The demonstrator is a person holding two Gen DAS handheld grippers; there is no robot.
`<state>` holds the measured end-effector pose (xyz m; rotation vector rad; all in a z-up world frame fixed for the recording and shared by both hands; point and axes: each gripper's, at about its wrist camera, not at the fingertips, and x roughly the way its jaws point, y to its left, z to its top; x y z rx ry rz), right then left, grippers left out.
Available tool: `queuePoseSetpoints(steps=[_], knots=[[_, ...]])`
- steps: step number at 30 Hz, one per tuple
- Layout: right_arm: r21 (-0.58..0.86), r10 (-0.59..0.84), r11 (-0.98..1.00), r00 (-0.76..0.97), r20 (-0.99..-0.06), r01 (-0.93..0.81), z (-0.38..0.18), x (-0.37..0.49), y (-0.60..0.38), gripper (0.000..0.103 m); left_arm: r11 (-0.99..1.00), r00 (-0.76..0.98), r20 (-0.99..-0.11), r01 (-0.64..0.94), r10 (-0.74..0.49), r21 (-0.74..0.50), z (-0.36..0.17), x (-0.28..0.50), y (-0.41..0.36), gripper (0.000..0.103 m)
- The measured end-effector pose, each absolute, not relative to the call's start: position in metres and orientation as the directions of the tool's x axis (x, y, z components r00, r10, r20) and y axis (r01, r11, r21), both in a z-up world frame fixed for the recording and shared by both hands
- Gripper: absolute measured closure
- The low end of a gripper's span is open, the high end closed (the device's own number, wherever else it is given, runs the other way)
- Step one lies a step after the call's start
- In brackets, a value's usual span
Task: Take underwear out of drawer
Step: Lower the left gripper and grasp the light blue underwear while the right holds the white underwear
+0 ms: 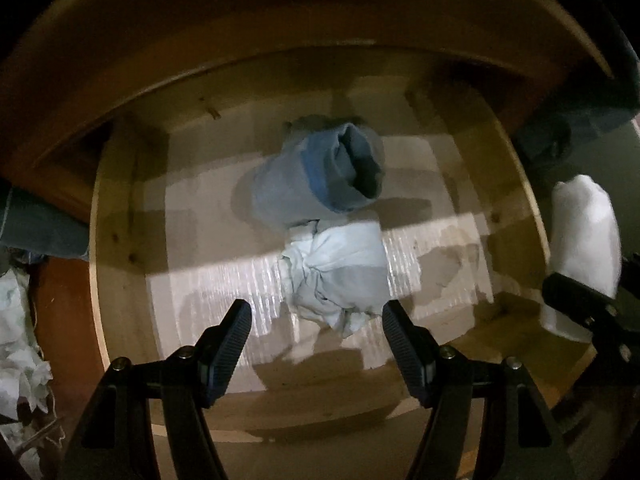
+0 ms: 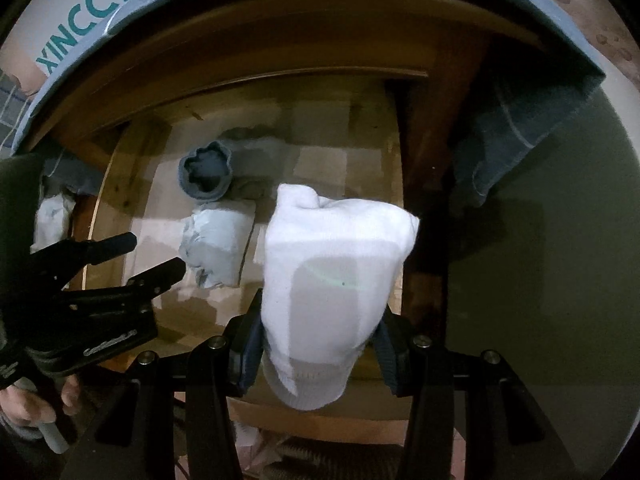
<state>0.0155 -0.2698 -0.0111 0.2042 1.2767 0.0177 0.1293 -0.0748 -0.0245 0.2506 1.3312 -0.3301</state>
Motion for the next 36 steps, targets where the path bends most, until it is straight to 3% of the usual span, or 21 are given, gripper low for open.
queuePoseSetpoints(steps=[27, 36], knots=[[0.219, 0.178, 0.969, 0.292, -0.940, 0.114, -0.014, 0.012, -0.269, 0.059, 0.946, 0.021, -0.999, 0.323, 0.024, 0.030, -0.067, 0.175, -0.106, 0.033], [0.238, 0.199, 0.965, 0.282, -0.938, 0.111, -0.015, 0.013, -0.269, 0.059, 0.956, -0.084, -0.996, 0.293, 0.010, -0.015, -0.087, 0.188, -0.099, 0.033]])
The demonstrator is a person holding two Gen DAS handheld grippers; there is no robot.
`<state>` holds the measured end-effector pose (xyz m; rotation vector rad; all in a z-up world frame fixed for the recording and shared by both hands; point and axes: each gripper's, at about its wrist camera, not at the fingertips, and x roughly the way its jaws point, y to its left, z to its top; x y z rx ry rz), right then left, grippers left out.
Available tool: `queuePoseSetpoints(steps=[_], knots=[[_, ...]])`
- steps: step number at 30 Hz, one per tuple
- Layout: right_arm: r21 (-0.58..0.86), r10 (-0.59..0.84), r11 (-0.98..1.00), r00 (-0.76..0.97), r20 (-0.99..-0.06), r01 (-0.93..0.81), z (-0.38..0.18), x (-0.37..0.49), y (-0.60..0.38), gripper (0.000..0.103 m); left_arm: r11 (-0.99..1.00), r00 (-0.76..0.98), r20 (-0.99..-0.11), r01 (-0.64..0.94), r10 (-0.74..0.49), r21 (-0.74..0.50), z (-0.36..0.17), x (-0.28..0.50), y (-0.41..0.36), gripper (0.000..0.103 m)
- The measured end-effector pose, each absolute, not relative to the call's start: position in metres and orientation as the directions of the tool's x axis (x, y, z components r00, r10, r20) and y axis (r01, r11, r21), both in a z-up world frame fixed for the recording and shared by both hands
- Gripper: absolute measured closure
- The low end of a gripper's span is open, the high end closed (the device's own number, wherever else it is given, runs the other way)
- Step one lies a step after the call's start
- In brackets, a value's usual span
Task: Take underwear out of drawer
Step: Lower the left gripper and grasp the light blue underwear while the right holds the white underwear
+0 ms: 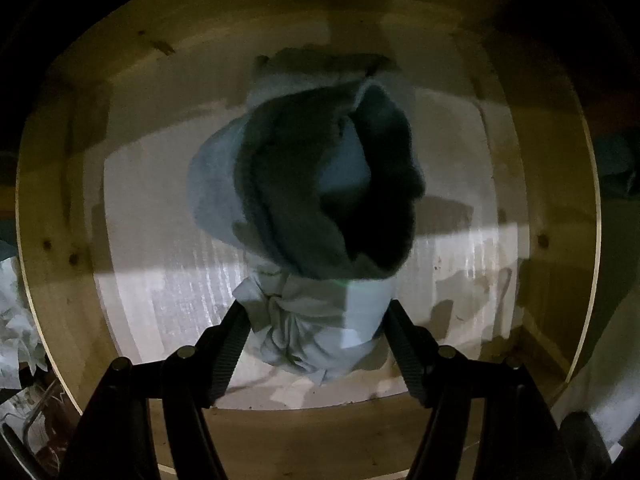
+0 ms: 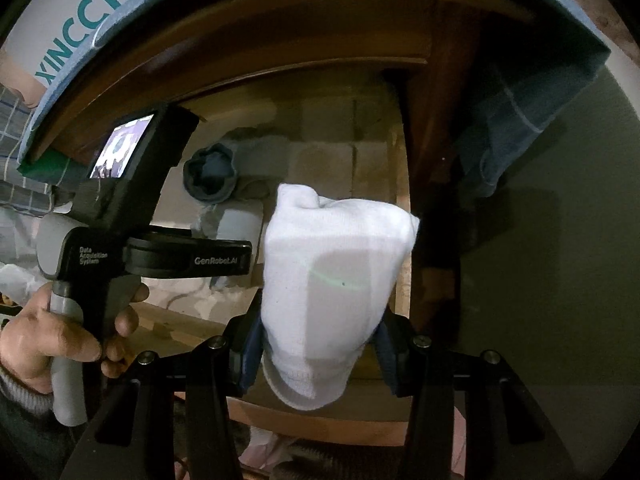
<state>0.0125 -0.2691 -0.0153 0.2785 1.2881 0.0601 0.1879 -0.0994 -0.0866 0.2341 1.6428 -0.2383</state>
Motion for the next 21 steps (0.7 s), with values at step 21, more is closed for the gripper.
queuePoseSetpoints(steps=[21], knots=[[0.220, 0.186, 0.970, 0.271, -0.945, 0.101, -0.020, 0.019, -0.265, 0.058, 0.962, -0.105, -0.994, 0.272, 0.018, -0.011, -0.084, 0.190, -0.068, 0.065]])
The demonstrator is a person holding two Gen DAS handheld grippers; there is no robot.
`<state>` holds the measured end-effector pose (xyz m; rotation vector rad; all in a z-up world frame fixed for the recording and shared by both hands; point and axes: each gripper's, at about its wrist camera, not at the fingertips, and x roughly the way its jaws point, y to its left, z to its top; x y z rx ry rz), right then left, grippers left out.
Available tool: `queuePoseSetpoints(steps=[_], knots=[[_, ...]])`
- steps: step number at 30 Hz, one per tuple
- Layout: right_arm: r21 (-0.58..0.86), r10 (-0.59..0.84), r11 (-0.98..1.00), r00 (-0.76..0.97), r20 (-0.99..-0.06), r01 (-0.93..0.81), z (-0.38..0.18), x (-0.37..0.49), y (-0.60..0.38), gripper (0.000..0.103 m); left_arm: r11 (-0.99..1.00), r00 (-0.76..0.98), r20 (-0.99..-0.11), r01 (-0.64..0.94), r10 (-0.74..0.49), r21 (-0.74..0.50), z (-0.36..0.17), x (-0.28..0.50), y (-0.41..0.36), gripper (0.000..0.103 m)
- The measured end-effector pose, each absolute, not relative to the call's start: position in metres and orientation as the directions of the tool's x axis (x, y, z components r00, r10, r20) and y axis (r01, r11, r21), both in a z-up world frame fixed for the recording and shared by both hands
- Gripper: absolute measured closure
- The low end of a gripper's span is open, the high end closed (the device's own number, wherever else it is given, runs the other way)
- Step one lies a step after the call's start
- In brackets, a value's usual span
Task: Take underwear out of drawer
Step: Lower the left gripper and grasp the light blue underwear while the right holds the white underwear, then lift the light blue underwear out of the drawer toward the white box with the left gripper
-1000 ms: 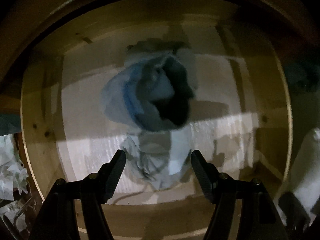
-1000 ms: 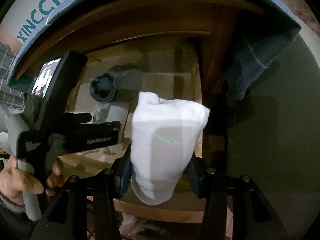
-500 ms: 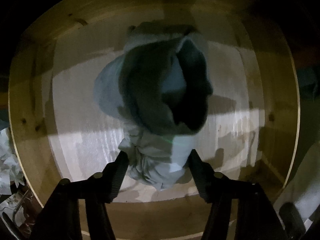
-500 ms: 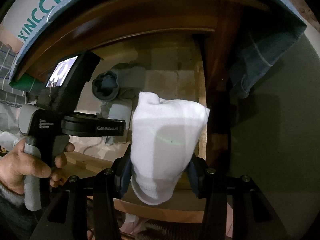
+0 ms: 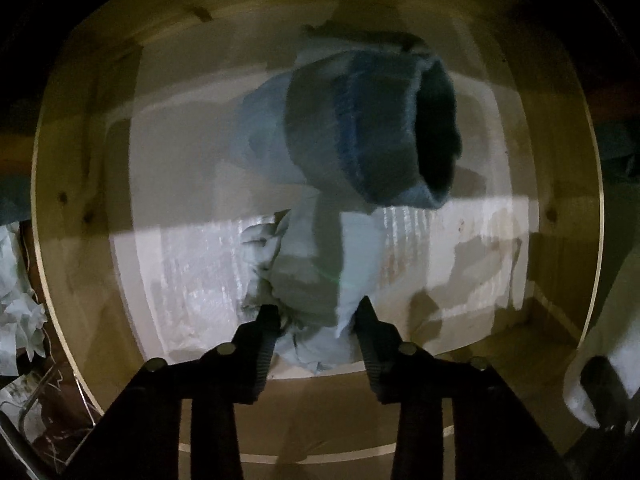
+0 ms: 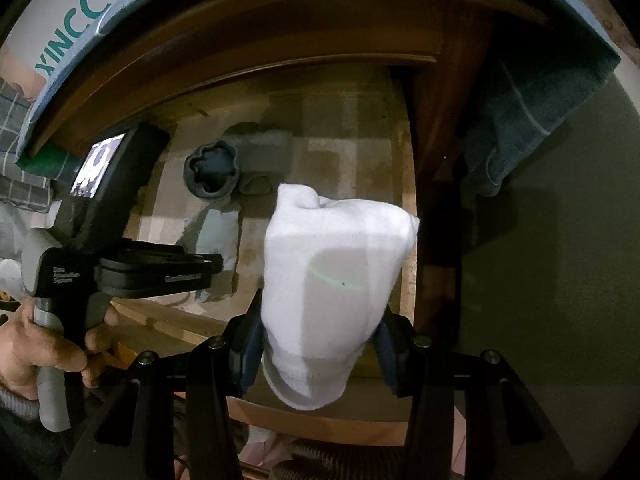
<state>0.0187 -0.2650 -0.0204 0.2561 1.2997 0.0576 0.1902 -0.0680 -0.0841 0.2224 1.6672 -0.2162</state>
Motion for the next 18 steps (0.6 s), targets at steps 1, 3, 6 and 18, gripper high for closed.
queuePoseSetpoints(steps=[1, 3, 6, 18], knots=[[0.220, 0.186, 0.970, 0.271, -0.945, 0.101, -0.021, 0.019, -0.265, 0.058, 0.962, -0.100, -0.995, 0.274, 0.018, -0.010, -0.084, 0.190, -0.067, 0.066], [0.222, 0.188, 0.970, 0.271, -0.944, 0.101, -0.021, 0.019, -0.266, 0.058, 0.967, -0.089, -0.996, 0.255, 0.017, -0.006, -0.081, 0.186, -0.063, 0.069], [0.220, 0.186, 0.970, 0.270, -0.945, 0.101, -0.022, 0.020, -0.265, 0.058, 0.969, -0.079, -0.997, 0.248, 0.010, -0.010, -0.079, 0.184, -0.062, 0.070], [0.222, 0.189, 0.970, 0.269, -0.945, 0.099, -0.020, 0.022, -0.265, 0.058, 0.977, -0.063, -0.998, 0.213, -0.006, -0.019, -0.071, 0.167, -0.049, 0.072]])
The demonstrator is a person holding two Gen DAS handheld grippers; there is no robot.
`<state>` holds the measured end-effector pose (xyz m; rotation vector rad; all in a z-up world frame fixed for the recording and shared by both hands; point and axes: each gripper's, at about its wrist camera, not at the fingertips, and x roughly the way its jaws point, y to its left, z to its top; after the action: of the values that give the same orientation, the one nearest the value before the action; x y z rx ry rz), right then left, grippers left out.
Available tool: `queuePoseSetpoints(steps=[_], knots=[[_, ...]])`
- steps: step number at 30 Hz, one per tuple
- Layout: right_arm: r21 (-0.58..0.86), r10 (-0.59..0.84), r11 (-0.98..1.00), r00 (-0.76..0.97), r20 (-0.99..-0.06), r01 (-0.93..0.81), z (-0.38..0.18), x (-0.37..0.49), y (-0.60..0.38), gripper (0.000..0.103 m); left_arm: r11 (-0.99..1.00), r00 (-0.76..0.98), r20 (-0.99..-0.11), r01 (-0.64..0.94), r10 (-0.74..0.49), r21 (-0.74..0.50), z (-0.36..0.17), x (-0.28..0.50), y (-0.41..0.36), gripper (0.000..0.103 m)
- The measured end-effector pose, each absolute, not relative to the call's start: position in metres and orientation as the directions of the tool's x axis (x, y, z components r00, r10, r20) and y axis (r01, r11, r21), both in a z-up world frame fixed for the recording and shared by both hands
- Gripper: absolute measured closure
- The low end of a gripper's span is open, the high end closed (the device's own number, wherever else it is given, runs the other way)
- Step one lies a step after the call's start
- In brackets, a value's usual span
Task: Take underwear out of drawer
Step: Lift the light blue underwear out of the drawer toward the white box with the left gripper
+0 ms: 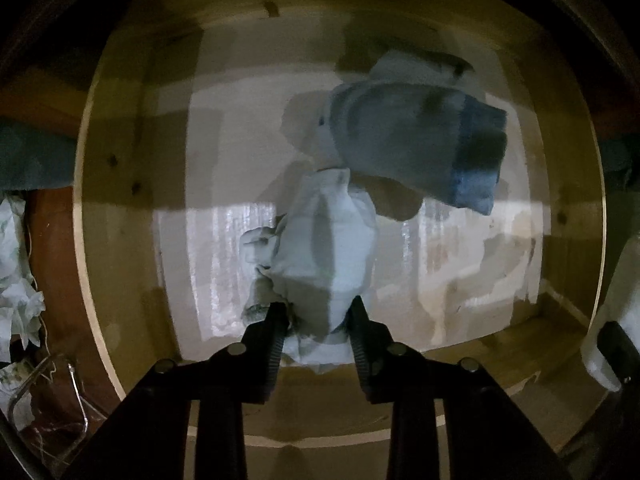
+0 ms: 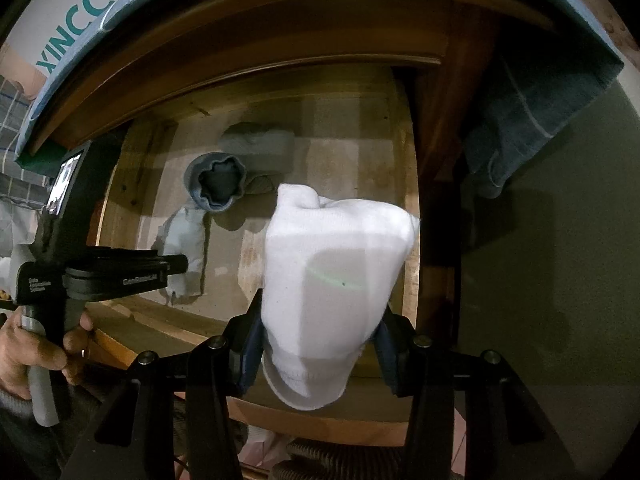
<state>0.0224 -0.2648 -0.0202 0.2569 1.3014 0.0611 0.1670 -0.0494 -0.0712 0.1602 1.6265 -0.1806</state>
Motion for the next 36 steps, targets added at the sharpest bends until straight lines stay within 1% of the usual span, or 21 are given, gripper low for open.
queuePoseSetpoints(steps=[6, 16, 28, 36], knots=[[0.216, 0.185, 0.972, 0.265, -0.946, 0.093, -0.020, 0.024, -0.262, 0.058, 0.978, -0.025, -1.000, 0.209, -0.011, -0.016, -0.061, 0.158, -0.047, 0.072], [0.200, 0.175, 0.977, 0.252, -0.952, 0.076, -0.021, 0.025, -0.259, 0.058, 0.979, 0.049, -0.997, 0.198, -0.058, -0.048, -0.032, 0.130, -0.036, 0.072], [0.183, 0.159, 0.980, 0.252, -0.955, 0.075, -0.022, 0.024, -0.257, 0.058, 0.973, 0.190, -0.976, 0.224, -0.102, -0.058, 0.026, 0.125, -0.009, 0.072], [0.197, 0.171, 0.977, 0.253, -0.952, 0.079, -0.023, 0.024, -0.259, 0.058, 0.965, 0.279, -0.953, 0.257, -0.117, -0.043, 0.065, 0.113, -0.006, 0.072]])
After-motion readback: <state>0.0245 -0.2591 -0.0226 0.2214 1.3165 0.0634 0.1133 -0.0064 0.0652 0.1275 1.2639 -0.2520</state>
